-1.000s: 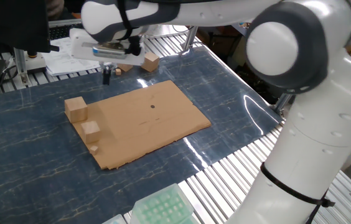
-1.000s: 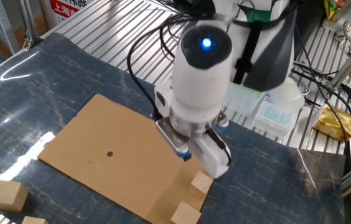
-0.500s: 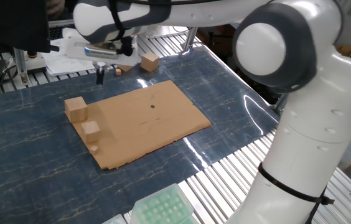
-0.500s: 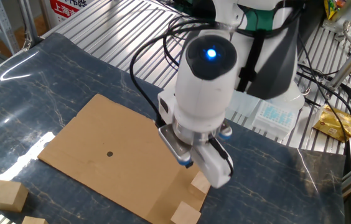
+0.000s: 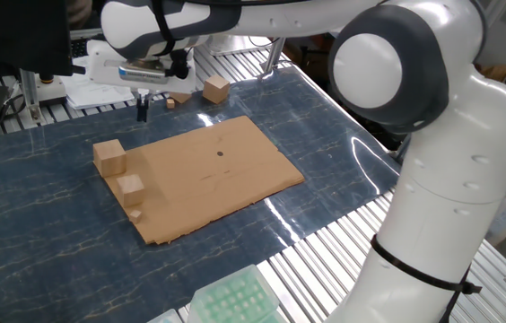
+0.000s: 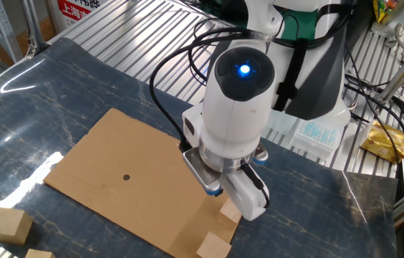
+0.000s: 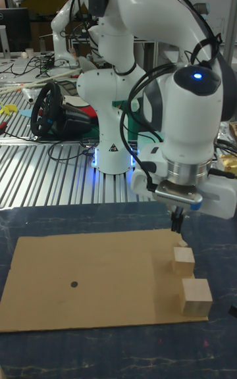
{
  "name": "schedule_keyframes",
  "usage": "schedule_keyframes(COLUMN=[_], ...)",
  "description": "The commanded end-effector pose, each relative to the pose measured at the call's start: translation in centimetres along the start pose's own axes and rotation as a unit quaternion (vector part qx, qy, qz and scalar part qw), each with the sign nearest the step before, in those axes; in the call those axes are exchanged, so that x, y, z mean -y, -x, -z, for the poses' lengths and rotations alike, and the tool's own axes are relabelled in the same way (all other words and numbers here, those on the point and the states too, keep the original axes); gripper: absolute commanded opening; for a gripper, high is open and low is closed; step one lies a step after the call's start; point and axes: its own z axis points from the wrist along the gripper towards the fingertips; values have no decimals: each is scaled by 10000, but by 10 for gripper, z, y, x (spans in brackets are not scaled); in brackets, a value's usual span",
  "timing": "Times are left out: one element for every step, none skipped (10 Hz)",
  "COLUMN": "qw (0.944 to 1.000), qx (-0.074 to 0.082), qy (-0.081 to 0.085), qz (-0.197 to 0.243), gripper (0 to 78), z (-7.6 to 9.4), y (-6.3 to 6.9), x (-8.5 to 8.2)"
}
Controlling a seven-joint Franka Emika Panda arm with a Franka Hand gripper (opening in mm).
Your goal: Grab the block and place it at the designated location
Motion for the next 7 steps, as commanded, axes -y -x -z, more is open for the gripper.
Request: schedule_keyframes(qw=[9987, 9976, 9963, 9957, 9961, 9961, 9963], qx=[-42, -51, -133, -163, -154, -155, -153], qy=[60, 34, 13, 4, -39, -25, -31], qz=[500, 686, 846, 910, 865, 864, 840], gripper=[0, 0, 0, 0, 0, 0, 0], z=[1, 1, 1, 1, 1, 1, 1], y=[0, 0, 0, 0, 0, 0, 0], x=[0, 0, 0, 0, 0, 0, 0])
